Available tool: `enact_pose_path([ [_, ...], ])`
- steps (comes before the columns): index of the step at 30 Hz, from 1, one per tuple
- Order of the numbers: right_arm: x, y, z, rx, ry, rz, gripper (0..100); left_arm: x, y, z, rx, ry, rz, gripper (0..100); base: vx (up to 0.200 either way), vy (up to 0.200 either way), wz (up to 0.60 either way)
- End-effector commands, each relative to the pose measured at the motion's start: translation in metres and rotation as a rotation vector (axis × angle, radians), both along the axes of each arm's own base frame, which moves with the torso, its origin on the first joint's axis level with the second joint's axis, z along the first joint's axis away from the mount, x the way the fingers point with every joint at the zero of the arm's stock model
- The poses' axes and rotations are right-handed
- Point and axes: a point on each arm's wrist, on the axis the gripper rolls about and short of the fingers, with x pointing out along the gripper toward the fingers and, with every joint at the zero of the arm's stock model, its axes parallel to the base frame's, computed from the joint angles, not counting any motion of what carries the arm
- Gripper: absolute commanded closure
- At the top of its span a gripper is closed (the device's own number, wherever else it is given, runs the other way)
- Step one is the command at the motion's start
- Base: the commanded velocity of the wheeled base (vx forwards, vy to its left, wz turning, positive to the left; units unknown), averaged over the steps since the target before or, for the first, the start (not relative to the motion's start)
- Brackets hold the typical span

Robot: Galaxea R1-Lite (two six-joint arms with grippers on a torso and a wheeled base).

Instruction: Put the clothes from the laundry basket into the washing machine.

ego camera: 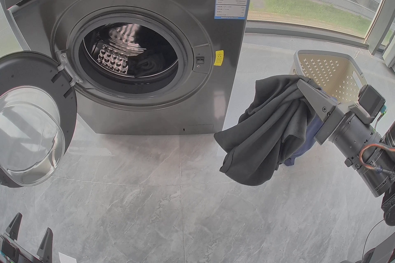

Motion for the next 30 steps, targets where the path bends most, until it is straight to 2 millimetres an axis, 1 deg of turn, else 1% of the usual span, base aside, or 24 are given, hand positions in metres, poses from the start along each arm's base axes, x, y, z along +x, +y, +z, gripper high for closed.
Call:
enact_pose_path([
  [1,-0.0001,0.0,-0.0005,-0.001,0.001,0.001,100,0.0005,0.0,-0.0047,-0.001,0.008,0.001,0,0.0,0.2,0.0],
  [7,0.0006,-0.0025,0.0013,0.003,-0.003,-0.01,100,0.0007,0.0,-0.0046,0.001,0.009,0.001,0,0.0,0.2,0.0],
  [13,0.0006,-0.0029,0.0015,0.003,-0.003,-0.012,100,0.0007,0.0,-0.0046,0.002,0.009,0.001,0,0.0,0.0,0.0],
  [22,0.0008,-0.0028,0.0006,0.0,0.0,-0.012,100,0.0008,0.0,-0.0046,0.001,0.011,0.001,0,-0.2,0.0,0.0],
  [30,0.0011,-0.0025,-0.0012,-0.005,0.006,-0.01,100,0.0008,0.0,-0.0046,0.001,0.011,0.001,0,0.0,0.0,0.0],
])
